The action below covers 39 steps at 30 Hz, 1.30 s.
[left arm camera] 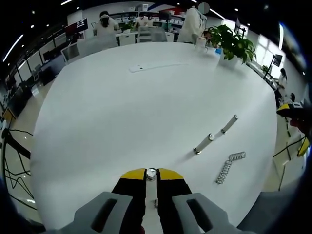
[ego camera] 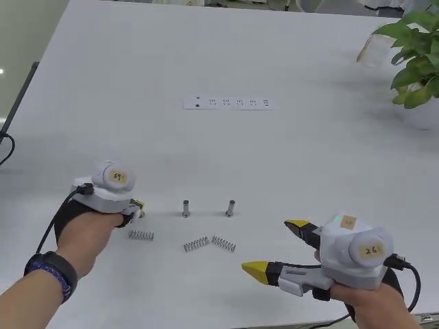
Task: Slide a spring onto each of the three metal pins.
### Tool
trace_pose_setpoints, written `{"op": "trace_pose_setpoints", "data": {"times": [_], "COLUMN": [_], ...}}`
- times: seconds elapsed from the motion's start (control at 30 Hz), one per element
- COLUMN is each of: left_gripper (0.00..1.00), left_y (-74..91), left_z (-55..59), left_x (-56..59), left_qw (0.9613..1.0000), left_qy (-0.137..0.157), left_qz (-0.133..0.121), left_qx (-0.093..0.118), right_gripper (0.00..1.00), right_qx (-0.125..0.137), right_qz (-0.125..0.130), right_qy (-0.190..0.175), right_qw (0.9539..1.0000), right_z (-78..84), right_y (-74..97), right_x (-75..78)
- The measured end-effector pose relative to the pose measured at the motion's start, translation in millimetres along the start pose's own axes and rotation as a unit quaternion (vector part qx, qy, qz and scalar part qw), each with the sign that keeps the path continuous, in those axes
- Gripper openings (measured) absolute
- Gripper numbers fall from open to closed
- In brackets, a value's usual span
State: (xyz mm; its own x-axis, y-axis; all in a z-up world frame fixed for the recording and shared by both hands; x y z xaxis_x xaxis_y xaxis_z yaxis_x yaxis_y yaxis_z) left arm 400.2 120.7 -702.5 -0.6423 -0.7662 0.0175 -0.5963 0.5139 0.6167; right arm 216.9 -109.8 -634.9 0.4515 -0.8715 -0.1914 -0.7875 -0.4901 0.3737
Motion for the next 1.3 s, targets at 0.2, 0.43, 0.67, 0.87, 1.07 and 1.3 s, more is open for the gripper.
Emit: {"op": "trace_pose_setpoints", "data": {"times": [0.2,0.43,0.67,0.87,1.07,1.3], "left_gripper": [0.00,0.00,0.00,0.00,0.00,0.01], "left_y": [-0.3,-0.6,0.2,0.8,0.6,0.4], "left_z": [0.1,-0.1,0.8,4.2,5.5,8.4], "left_x": [0.1,0.8,1.4,3.8,4.5,4.2], "left_qw": [1.0000,1.0000,1.0000,0.9999,0.9999,0.9999], "left_qy": [-0.003,-0.005,-0.006,-0.011,-0.012,-0.013], "left_qz": [0.000,-0.001,-0.001,-0.001,0.000,0.001], "left_qx": [0.000,0.002,0.000,-0.003,-0.004,-0.010], "right_gripper": [0.74,0.74,0.73,0.73,0.73,0.73], "right_qx": [0.000,-0.001,-0.002,-0.003,-0.003,-0.001], "right_qz": [0.000,-0.002,-0.003,-0.002,-0.002,-0.002], "right_qy": [0.000,0.001,0.001,0.000,0.000,-0.001], "right_qw": [1.0000,1.0000,1.0000,1.0000,1.0000,1.0000], "right_z": [0.1,0.8,0.7,1.3,2.7,1.5], "right_y": [0.1,-0.5,-0.9,0.2,1.4,1.0], "right_x": [1.2,1.2,0.6,1.7,2.6,2.8]}}
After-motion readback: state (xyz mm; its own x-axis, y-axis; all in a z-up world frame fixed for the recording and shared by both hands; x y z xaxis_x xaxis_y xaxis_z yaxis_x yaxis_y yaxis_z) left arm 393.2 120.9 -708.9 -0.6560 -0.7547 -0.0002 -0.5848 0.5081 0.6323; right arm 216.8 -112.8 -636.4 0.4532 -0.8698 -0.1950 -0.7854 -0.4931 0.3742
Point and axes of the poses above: the centre of the closed fingertips' face, and the gripper's own axes: y roughly backward along the fingers, x roughly to its right, z roughly out of its underside, the point moved 5 cm from there along y, roughly backward along the fingers, and after that the axes turned 14 degrees about x, right-handed, at the moved point
